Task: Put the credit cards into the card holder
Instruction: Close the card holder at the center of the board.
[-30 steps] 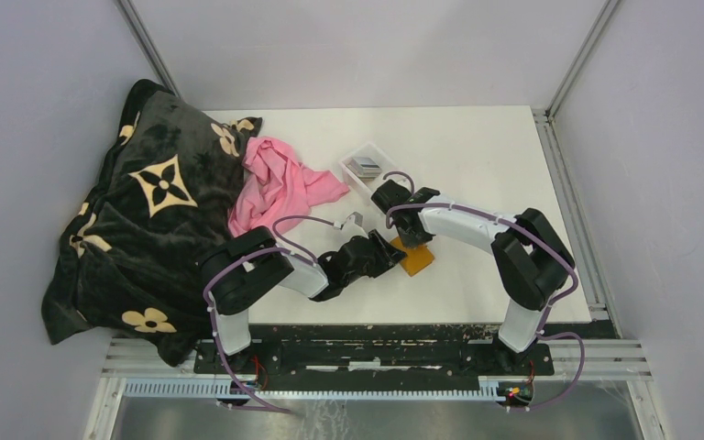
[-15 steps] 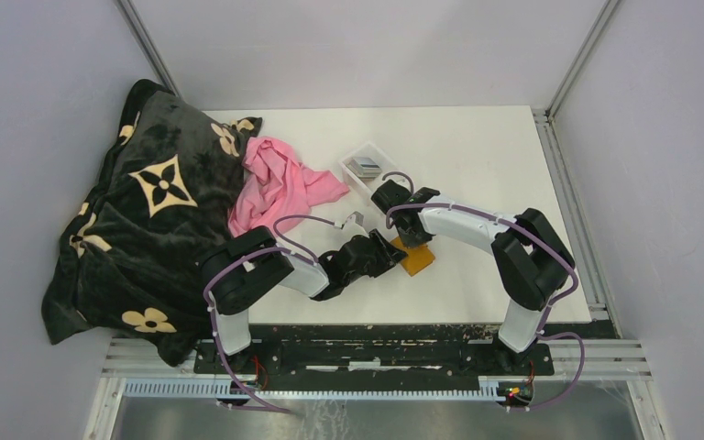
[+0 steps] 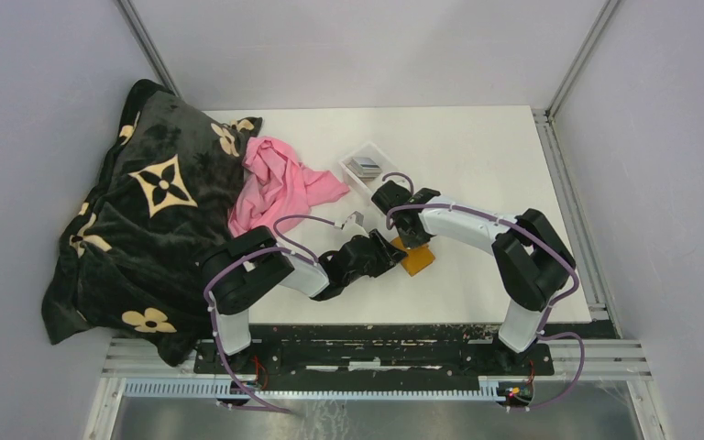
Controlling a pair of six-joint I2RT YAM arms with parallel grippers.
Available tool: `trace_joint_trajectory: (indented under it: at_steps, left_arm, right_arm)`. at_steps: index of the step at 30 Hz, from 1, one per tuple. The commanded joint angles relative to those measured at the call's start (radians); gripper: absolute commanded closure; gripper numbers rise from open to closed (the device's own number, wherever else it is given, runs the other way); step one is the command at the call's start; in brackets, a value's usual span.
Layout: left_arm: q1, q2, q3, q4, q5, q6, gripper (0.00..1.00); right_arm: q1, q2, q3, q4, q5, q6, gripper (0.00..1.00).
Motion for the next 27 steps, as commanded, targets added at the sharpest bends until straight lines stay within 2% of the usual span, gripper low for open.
trace_joint_trajectory:
  at_steps: [1,7,10,17,27]
  left_arm:
    - [-0.007,0.063,-0.024,-0.184,0.005,0.002,0.49]
    - [-0.007,0.067,-0.024,-0.184,0.006,-0.001,0.49]
    - [-0.008,0.067,-0.021,-0.184,0.006,-0.003,0.49]
    - [-0.006,0.068,-0.022,-0.184,0.005,-0.003,0.49]
    - [-0.007,0.072,-0.023,-0.184,0.003,-0.005,0.49]
  right_arm:
    - [0.003,-0.053,-0.003,0.002,0.016,0.004,0.99]
    - [0.006,-0.071,0.007,-0.01,0.026,0.004,0.99]
    - [0.006,-0.054,0.019,-0.027,0.032,0.004,0.89]
    - [0.007,-0.035,0.024,-0.021,0.053,0.003,0.75]
    - [0.009,-0.019,0.033,-0.008,0.021,-0.002,0.71]
